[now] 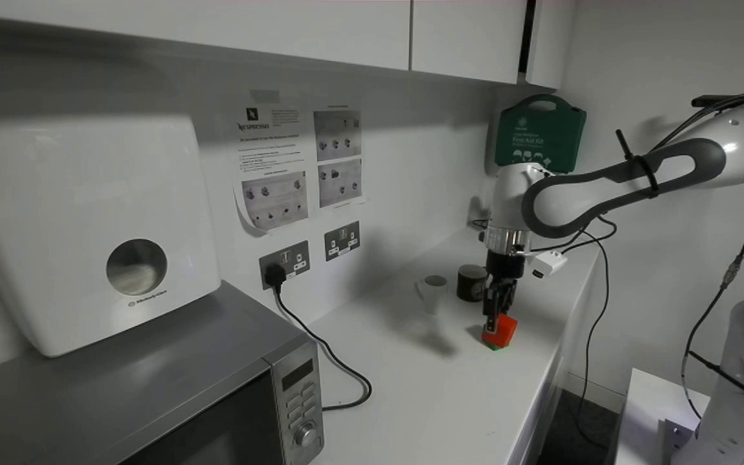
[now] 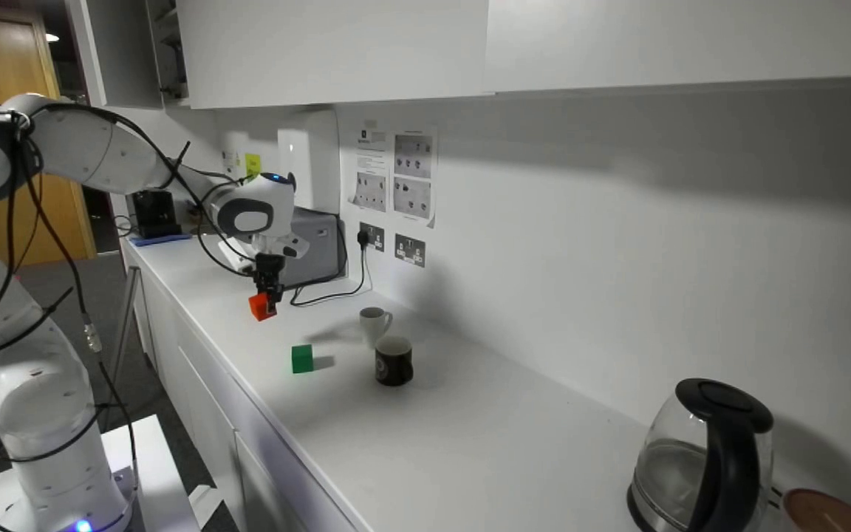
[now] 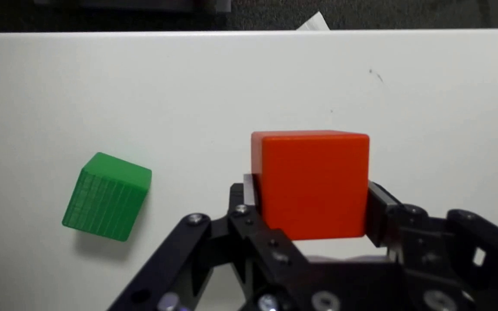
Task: Put the green cube on the counter top and the orange cube on top
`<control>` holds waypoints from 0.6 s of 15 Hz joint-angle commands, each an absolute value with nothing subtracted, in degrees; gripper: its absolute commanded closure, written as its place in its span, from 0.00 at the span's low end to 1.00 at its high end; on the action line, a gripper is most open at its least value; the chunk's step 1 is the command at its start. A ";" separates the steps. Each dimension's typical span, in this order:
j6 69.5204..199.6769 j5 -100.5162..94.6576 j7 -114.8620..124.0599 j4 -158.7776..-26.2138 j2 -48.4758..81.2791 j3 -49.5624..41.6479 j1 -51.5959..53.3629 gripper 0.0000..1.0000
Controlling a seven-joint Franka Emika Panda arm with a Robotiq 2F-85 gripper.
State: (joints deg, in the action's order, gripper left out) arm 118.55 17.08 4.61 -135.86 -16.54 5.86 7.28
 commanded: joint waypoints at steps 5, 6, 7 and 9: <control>127.46 16.62 15.48 -138.10 -18.34 6.06 5.12 0.68; 128.12 16.72 16.51 -138.18 -17.81 5.74 4.59 0.68; 128.60 16.70 17.34 -138.19 -17.25 5.46 3.99 0.68; 129.41 16.57 18.85 -138.53 -16.19 4.86 2.62 0.68</control>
State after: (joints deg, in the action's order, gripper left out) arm 127.05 16.95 16.09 -137.52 -16.93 5.62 4.42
